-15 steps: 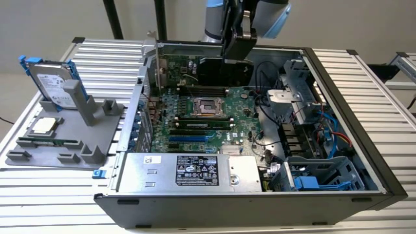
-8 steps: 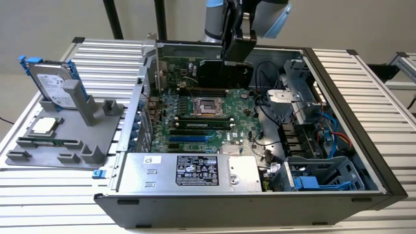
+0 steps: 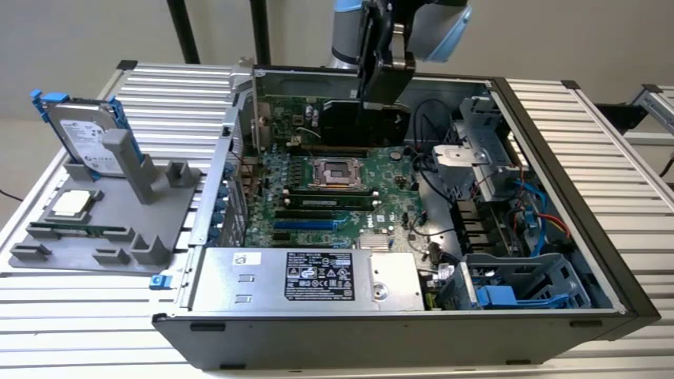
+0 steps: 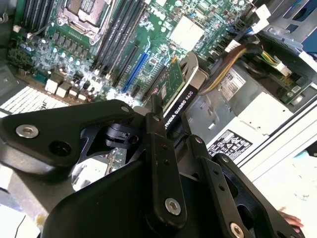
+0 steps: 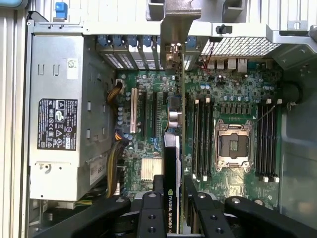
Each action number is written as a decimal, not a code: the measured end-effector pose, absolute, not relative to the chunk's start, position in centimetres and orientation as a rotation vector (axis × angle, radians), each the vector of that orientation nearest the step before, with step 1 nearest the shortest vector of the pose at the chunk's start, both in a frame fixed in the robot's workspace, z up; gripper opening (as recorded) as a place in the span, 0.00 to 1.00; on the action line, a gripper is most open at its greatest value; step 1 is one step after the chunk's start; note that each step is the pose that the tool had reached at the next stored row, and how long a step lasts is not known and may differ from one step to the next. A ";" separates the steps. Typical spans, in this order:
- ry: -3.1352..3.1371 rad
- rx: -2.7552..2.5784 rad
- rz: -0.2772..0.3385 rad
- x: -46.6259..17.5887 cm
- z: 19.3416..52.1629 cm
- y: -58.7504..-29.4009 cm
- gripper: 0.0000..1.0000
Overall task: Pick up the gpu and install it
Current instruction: 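Insert the gpu into the slot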
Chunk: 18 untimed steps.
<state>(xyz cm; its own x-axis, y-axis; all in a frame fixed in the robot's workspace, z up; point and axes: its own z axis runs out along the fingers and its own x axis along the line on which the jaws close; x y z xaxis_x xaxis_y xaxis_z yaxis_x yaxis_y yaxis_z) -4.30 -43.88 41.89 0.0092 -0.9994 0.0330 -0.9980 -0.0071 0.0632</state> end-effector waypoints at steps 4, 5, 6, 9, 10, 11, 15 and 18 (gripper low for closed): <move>-2.164 2.181 -0.032 -4.3 41.9 -43.9 0.00; -2.164 2.181 -0.032 -4.3 41.8 -43.9 0.00; -2.164 2.182 -0.032 -4.3 41.8 -43.9 0.00; -2.164 2.181 -0.031 -4.3 41.7 -43.9 0.00; -2.163 2.181 -0.031 -4.3 41.7 -43.9 0.00; -2.163 2.181 -0.030 -4.3 41.7 -43.9 0.00; -2.162 2.179 -0.027 -4.3 41.5 -43.9 0.00; -2.161 2.178 -0.024 -4.3 41.4 -43.9 0.00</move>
